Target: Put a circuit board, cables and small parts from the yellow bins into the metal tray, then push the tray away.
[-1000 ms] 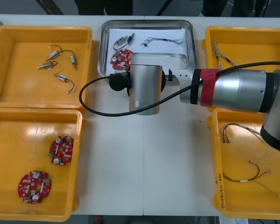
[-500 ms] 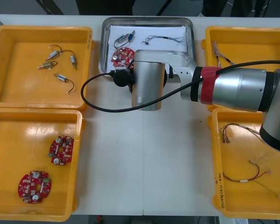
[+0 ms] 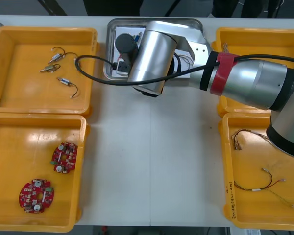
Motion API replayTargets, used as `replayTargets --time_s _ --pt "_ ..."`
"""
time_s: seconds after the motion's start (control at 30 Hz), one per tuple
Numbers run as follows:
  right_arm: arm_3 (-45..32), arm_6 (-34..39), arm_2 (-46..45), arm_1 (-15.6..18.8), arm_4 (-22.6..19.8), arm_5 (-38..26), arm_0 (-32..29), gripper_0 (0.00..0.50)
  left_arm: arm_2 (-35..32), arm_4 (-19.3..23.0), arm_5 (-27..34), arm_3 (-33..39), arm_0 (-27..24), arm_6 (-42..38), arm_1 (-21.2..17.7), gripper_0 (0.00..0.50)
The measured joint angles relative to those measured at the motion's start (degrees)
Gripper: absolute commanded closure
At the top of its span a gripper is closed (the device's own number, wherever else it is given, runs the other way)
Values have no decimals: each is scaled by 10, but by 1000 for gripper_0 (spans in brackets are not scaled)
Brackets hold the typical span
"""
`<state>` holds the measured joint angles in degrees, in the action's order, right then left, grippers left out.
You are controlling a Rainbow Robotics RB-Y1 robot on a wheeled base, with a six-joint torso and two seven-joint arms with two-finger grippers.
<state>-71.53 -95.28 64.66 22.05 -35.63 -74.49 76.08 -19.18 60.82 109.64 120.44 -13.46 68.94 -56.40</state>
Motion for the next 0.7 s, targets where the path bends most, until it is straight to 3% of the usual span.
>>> replayTargets --time_s 0.3,0.5,0.7 --pt "-105 6 -120 -2 -1 -158 -28 0 0 0 0 0 0 0 0 0" --pt "-207 102 -174 -2 21 -264 -68 0 0 0 0 0 0 0 0 0" --pt "-270 127 -226 -2 22 -347 -107 0 0 0 0 0 0 0 0 0"
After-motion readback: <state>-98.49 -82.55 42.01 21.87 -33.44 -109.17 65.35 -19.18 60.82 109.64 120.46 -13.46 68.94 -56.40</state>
